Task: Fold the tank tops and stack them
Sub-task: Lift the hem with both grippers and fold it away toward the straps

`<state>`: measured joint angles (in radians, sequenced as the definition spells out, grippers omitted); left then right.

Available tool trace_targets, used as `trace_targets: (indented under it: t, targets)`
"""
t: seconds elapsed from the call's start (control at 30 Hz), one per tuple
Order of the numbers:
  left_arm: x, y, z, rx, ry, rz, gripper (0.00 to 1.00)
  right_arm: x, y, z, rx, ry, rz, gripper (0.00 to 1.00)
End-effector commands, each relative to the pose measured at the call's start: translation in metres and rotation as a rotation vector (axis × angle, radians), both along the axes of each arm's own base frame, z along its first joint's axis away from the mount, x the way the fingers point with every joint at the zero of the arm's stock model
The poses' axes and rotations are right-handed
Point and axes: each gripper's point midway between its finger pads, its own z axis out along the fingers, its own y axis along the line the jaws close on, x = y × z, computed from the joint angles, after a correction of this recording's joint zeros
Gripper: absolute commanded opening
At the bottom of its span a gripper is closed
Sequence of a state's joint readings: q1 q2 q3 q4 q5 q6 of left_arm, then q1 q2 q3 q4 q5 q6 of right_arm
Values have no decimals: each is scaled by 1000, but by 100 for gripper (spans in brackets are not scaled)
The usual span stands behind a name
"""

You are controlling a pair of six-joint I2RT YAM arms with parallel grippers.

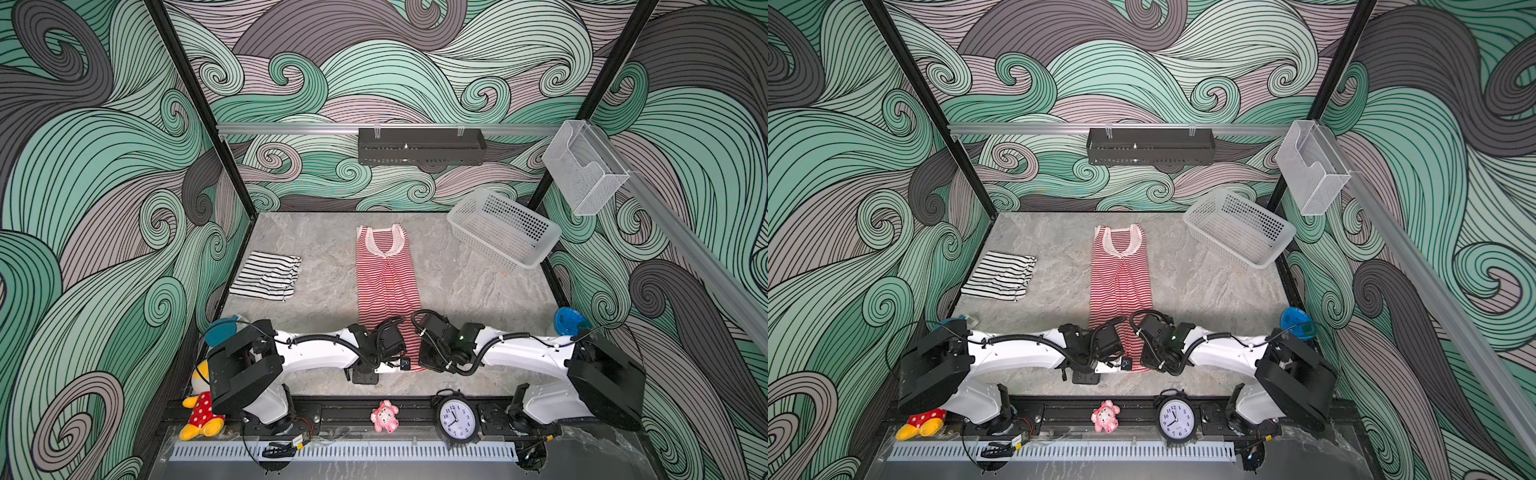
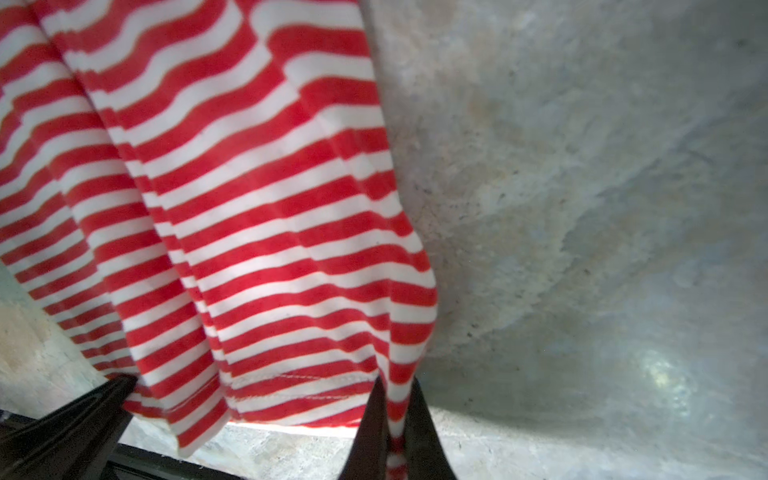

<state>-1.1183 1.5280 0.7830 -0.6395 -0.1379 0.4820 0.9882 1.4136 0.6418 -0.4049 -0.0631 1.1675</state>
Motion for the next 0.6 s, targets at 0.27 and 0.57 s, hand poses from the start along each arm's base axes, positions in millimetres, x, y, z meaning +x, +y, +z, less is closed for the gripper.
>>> trace_targets:
  t: [0.27, 0.57]
  targets:
    - [-5, 2, 15, -36, 17, -10, 0, 4, -5, 20, 29, -74, -7, 0]
    - [-27, 1, 68, -125, 89, -77, 0, 1, -8, 75, 73, -171, 20, 0]
